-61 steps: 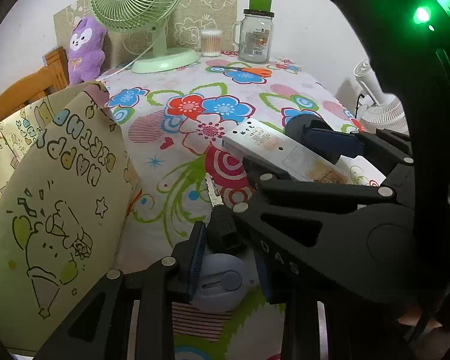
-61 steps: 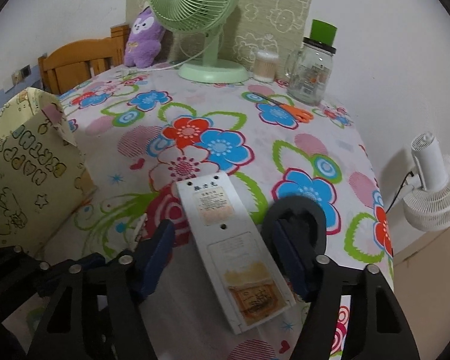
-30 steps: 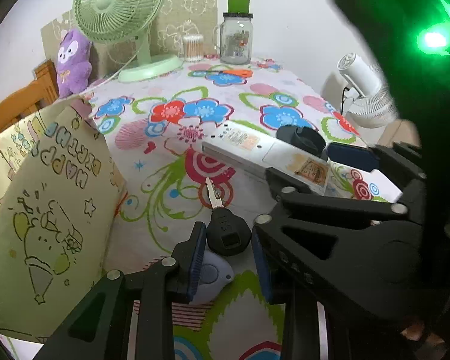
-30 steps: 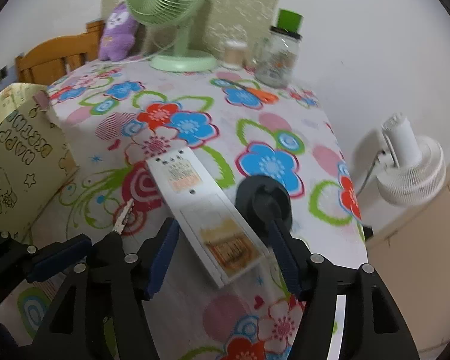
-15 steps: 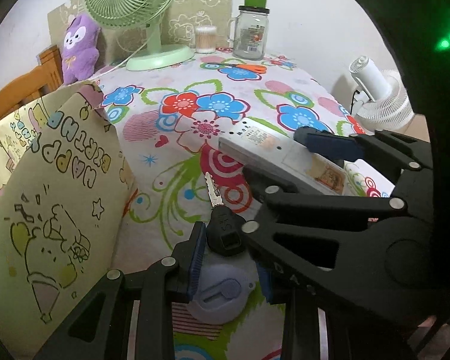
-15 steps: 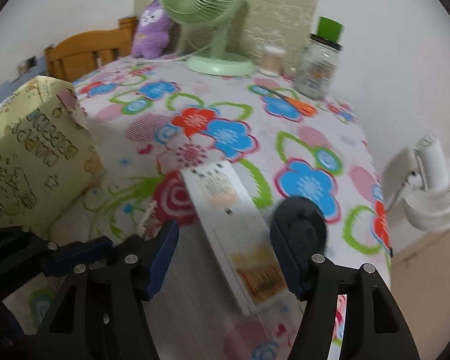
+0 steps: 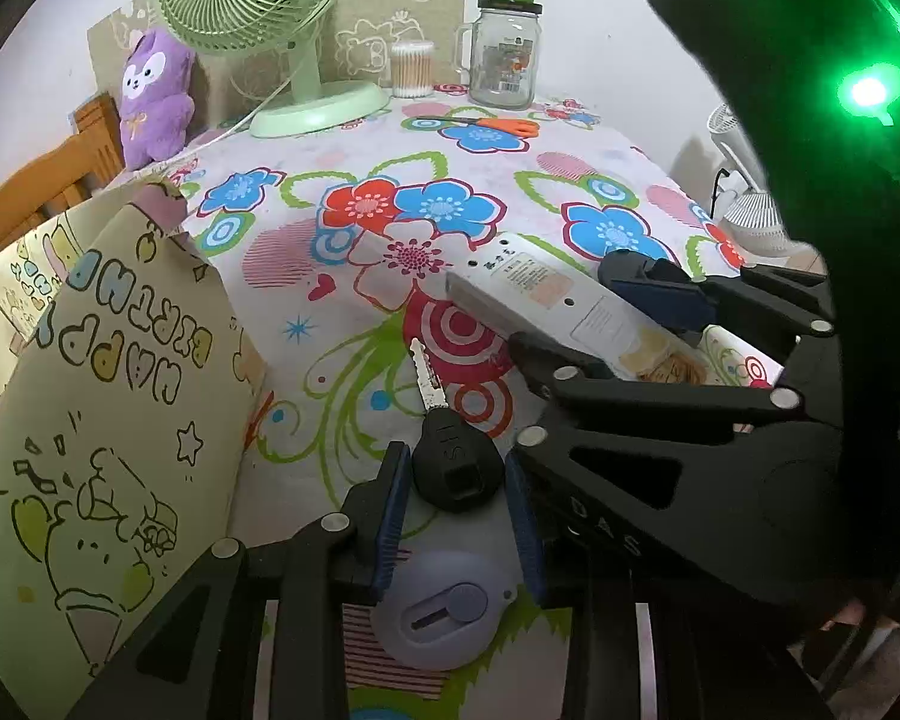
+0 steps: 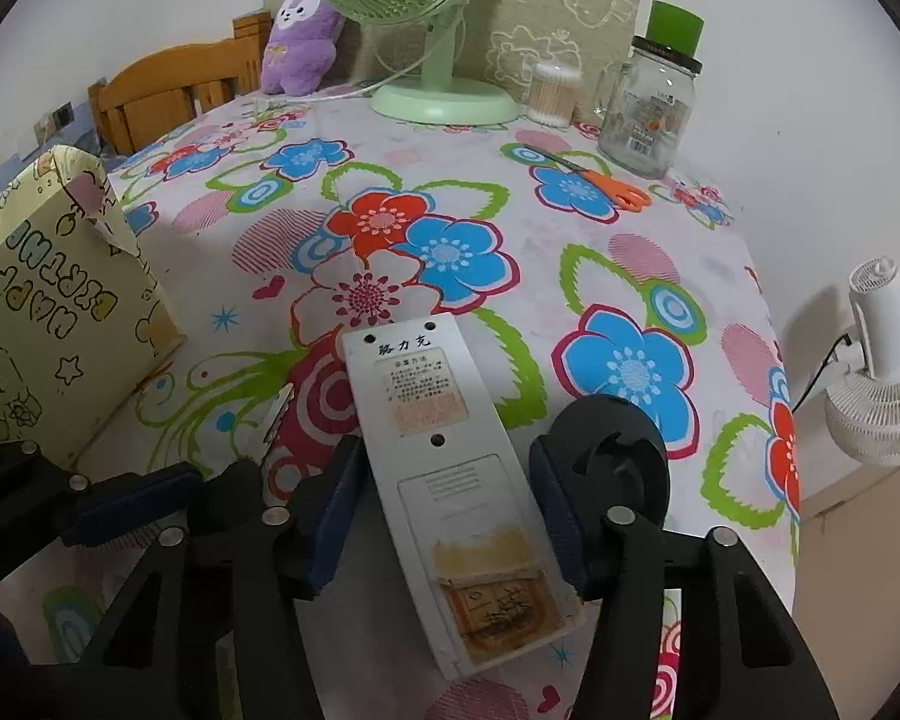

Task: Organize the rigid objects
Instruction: 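Close the left tool on the black key fob while the right tool grasps the white power bank, then lift the key fob with the left tool while the right tool carries the power bank to the box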

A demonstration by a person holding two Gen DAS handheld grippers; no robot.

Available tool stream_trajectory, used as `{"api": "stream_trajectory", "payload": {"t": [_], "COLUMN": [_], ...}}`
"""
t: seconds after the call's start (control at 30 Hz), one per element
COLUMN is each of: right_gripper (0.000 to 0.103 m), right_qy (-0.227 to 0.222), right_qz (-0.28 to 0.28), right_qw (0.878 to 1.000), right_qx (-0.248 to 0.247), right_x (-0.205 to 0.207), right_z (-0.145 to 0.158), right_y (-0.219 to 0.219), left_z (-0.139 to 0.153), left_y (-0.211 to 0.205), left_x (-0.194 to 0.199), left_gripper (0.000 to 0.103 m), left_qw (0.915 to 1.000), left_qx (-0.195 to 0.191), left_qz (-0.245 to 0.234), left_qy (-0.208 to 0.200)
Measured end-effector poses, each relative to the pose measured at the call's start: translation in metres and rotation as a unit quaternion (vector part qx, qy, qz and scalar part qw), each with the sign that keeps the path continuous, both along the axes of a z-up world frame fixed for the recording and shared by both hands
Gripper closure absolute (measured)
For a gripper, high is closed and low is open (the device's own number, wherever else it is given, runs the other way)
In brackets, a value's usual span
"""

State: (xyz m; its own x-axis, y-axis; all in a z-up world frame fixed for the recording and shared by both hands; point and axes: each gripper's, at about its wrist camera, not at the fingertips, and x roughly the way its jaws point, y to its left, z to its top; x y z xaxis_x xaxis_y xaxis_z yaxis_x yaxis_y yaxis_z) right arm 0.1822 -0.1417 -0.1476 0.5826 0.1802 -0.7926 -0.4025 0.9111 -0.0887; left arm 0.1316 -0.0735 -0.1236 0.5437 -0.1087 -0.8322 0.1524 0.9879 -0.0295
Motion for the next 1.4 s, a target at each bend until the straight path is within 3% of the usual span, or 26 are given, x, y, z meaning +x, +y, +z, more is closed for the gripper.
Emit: {"api": "stream_trajectory", "payload": {"t": [0.13,0.5,1.4], "right_gripper": [0.055,0.055,0.055], "right_qy": [0.012,0.022,-0.031], "right_qz": [-0.002,-0.028,-0.057], "right_qw": [1.0,0.997,0.995], "right_qx": [0.028,0.062,0.073], "right_x": [-0.008,-0.039,-0.104], "right_z": [0.004,0.013,0.064], "right_y": [-0.007,-0.017,-0.021], "left_z": [0.0,0.001,0.05], "left_y": [0.0,-0.006,-0.012], "left_x": [0.0,-0.017,-0.07], "left_gripper": [0.071,0.071,0.071], "left_qw": [1.0,1.0,0.997], "left_qx": [0.002,0.004,0.038], "left_qz": [0.001,-0.004,-0.021], "left_qy": [0.002,0.005,-0.064]}}
